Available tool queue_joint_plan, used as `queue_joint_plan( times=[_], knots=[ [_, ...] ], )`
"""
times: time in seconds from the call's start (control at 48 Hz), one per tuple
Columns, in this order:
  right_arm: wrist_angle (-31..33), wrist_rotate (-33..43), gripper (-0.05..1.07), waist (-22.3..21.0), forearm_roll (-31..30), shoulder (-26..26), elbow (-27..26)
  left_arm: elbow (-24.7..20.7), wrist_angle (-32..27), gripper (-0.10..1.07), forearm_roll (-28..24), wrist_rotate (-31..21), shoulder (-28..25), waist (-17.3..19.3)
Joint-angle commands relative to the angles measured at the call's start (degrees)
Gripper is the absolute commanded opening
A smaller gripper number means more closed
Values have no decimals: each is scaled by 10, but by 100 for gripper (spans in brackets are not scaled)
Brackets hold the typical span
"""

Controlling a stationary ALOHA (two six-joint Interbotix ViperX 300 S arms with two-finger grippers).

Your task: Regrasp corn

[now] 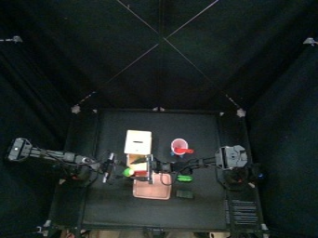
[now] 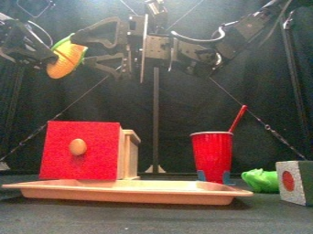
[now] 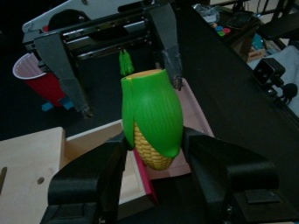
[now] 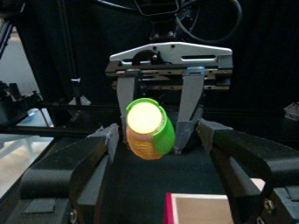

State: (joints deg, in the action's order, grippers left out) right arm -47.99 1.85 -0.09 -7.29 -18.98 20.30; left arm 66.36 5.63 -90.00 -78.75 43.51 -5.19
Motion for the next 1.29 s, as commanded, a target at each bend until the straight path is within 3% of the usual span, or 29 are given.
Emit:
queue_joint_plan(
  times=[0.0,0.5,0.854,1.271],
  knots=[
    [-4,-1,101,-1,-6,11,-16,-19,1,81,1,1,-1,-1],
    [-2,0,100,-2,-6,4,-21,-19,1,81,1,1,-1,2],
    [-1,0,83,-2,-6,1,-30,-19,1,81,5,1,-1,4],
    [-1,-1,78,-2,-7,-2,-32,-20,-3,82,11,1,-1,7]
  ],
)
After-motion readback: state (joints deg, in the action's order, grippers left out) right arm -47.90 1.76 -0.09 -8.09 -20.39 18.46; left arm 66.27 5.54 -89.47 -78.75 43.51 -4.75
